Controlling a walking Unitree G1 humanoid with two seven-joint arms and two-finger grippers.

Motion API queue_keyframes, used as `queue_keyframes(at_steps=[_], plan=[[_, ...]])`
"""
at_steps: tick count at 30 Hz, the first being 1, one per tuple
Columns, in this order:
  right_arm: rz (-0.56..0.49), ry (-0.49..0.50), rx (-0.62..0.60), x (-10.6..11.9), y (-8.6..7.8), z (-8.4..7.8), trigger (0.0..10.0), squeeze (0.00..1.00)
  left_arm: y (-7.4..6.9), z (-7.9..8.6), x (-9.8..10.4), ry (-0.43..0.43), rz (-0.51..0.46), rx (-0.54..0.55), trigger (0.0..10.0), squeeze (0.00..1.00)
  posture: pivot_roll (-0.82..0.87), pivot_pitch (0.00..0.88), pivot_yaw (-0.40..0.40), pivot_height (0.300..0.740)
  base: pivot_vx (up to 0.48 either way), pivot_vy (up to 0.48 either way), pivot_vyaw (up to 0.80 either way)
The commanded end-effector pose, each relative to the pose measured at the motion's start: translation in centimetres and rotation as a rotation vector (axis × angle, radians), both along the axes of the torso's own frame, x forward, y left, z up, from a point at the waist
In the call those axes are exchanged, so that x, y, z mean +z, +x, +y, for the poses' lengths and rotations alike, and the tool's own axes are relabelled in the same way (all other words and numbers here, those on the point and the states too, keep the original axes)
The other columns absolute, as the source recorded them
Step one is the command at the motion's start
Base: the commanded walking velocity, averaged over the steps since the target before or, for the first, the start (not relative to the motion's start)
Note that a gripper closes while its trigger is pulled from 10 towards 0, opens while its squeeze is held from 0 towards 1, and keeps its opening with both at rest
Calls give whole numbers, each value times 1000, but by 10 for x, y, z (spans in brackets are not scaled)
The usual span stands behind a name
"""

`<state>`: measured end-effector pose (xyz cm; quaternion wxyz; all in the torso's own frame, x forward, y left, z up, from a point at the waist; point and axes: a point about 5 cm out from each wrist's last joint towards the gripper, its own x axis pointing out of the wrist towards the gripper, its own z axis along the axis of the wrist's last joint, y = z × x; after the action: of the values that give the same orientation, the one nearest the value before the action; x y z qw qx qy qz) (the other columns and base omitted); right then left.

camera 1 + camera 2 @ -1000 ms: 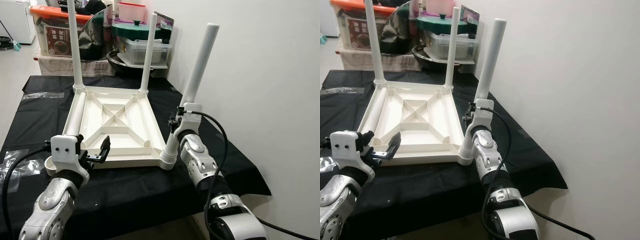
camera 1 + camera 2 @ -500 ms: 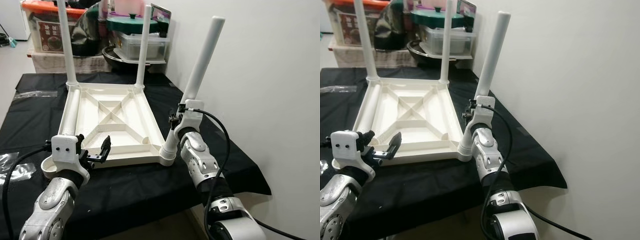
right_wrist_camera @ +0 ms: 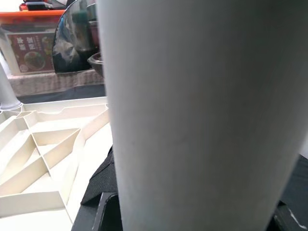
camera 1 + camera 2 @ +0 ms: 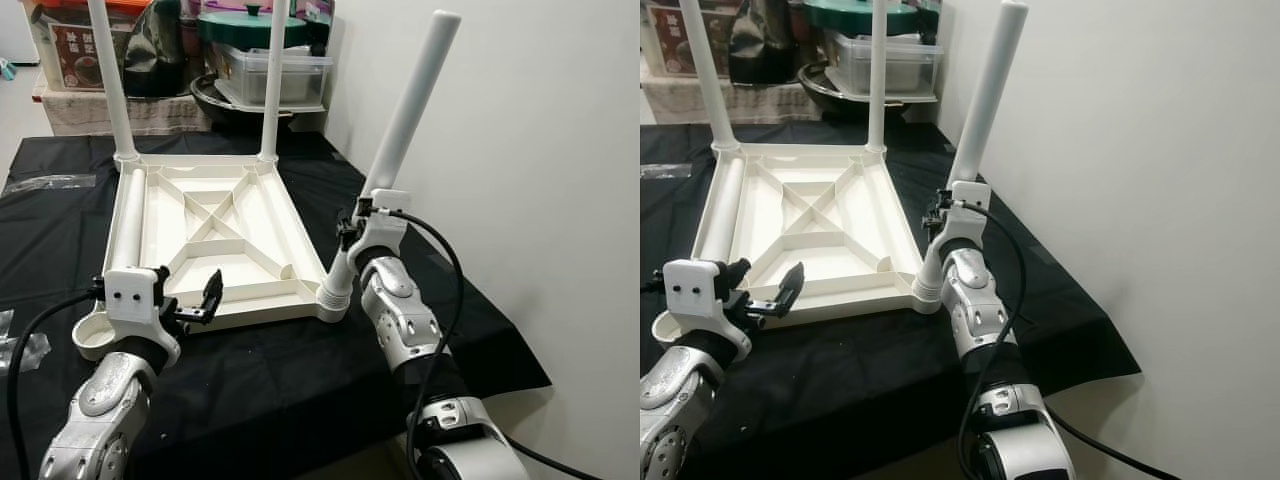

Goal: Building children table

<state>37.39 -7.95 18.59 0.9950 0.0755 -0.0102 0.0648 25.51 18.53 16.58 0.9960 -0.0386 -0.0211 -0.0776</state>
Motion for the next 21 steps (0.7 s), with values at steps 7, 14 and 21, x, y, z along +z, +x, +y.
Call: queue_keyframes(at_steps=[7, 14, 21], plan=[[249, -40, 51, -52, -11, 2, 10000, 0, 0, -7, -1, -55, 11, -55, 10000, 0, 113, 0, -145, 740, 0, 0, 0], [248, -41, 63, -51, -12, 3, 10000, 0, 0, -6, 8, -67, -51, -44, 10000, 0, 112, 0, -147, 740, 191, 0, 0], [246, -47, 87, -51, -13, 5, 10000, 0, -2, -7, 8, -60, -52, -60, 10000, 0, 113, 0, -151, 740, 0, 0, 0]])
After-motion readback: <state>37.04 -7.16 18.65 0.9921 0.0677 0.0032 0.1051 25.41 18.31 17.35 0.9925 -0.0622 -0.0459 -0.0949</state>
